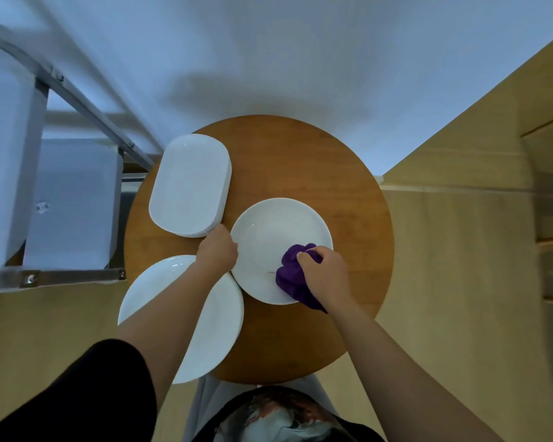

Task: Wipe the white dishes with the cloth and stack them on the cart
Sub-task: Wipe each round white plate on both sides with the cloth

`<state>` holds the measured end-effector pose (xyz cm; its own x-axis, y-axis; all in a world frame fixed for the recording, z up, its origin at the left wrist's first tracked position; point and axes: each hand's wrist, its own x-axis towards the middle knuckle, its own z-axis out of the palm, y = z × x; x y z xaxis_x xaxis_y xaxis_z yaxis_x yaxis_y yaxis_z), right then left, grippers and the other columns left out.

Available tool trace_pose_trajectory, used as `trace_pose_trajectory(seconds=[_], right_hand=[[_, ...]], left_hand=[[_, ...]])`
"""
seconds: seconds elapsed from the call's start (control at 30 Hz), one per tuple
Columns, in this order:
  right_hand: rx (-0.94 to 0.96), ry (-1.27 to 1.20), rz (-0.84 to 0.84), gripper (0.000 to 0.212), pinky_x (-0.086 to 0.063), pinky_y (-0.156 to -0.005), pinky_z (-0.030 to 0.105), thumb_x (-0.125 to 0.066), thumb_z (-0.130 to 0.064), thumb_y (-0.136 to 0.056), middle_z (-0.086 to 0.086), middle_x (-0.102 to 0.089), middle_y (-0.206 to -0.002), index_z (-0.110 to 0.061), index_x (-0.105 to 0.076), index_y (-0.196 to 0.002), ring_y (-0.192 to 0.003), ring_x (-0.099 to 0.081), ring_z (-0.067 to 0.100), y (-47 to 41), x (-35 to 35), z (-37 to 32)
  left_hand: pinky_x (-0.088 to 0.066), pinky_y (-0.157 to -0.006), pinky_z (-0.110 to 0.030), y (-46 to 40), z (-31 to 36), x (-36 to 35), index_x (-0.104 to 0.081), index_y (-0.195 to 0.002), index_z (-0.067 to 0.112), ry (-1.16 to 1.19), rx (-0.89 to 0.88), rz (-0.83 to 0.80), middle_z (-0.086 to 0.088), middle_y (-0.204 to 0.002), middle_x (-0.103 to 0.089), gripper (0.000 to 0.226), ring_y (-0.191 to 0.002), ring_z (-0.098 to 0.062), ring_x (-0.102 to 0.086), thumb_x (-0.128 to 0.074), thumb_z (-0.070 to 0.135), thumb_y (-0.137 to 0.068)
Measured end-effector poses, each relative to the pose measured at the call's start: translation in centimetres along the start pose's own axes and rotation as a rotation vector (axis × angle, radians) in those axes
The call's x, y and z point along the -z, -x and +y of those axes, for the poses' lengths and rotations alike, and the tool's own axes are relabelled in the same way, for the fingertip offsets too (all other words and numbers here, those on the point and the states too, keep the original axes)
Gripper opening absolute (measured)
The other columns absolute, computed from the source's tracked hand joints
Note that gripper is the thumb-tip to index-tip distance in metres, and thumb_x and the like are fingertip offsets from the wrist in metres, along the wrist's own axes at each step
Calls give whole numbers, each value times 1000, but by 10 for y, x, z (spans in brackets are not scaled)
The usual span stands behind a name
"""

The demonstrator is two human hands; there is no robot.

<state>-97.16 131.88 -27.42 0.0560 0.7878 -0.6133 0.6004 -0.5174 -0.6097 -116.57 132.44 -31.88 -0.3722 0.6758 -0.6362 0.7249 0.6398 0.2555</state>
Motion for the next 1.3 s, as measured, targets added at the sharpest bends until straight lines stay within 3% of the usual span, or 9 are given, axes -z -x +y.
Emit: trace_pose_trajectory(seconds=[0.17,0.27,0.37,0.53,0.7,0.87,1.0,1.13,1.3], right_hand=[[-38,-170,7,8,-45,-58,15,-58,-30,-90,-13,-55,-93,-31,-54,-98,-84,-53,11,-3,12,9],[-88,-257,31,8,-44,-57,18,-57,-30,-91,-11,-57,-88,-32,-54,-84,-82,-55,11,-2,16,13],[-142,-313,35,2,-45,-58,19,-57,-31,-91,-8,-59,-94,-31,-56,-92,-84,-56,10,2,16,17],[-193,-361,-17,41,-54,-76,29,-59,-37,-90,-3,-54,-119,-25,-45,-127,-99,-54,16,15,15,16],[-67,-151,-322,85,-46,-98,33,-59,-40,-89,-6,-25,-145,-30,1,-149,-128,-33,19,47,6,4],[133,581,149,71,-7,-116,40,-30,-54,-94,3,-4,-159,-22,1,-150,-145,0,27,65,-13,-12],[206,531,413,72,-8,-114,45,-33,-56,-92,5,-11,-158,-23,-5,-150,-144,-2,30,66,-5,-43],[315,406,518,72,-4,-114,46,-33,-55,-90,4,-13,-158,-23,-9,-150,-145,-1,28,76,4,-88],[722,410,535,70,-10,-113,49,-29,-52,-83,4,-32,-151,-22,-30,-146,-142,-20,29,114,9,-139]], left_hand=[[-40,-53,-20,7,7,3,-36,-102,14,376,17,117,1,-81,-49,12,-73,-15,-52,-46,15,-97],[-50,-65,-28,14,16,3,-45,-104,16,651,88,54,-3,-93,-55,21,-86,-19,-57,-51,34,-95],[-52,-78,-37,21,23,0,-58,-99,20,819,121,-70,-4,-94,-62,42,-87,-19,-59,-40,57,-94],[-52,-80,-40,33,21,3,-60,-100,19,945,174,-100,-7,-98,-63,49,-91,-22,-59,-39,62,-92],[-57,-64,-36,62,22,7,-57,-117,28,1109,152,-174,-3,-105,-66,45,-92,-23,-64,-36,60,-94],[-56,-54,-30,101,29,23,-58,-114,38,1285,74,-215,8,-87,-73,37,-77,-12,-71,-38,61,-92],[-55,-52,-26,133,33,53,-58,-108,45,1265,-13,-169,12,-86,-72,37,-81,-12,-71,-37,67,-87],[-58,-77,-40,168,34,84,-56,-109,49,1217,-118,-67,7,-103,-69,49,-96,-19,-66,-34,75,-74],[-52,-92,-42,198,35,125,-51,-103,46,1224,-199,28,6,-111,-63,44,-103,-18,-58,-26,72,-78]])
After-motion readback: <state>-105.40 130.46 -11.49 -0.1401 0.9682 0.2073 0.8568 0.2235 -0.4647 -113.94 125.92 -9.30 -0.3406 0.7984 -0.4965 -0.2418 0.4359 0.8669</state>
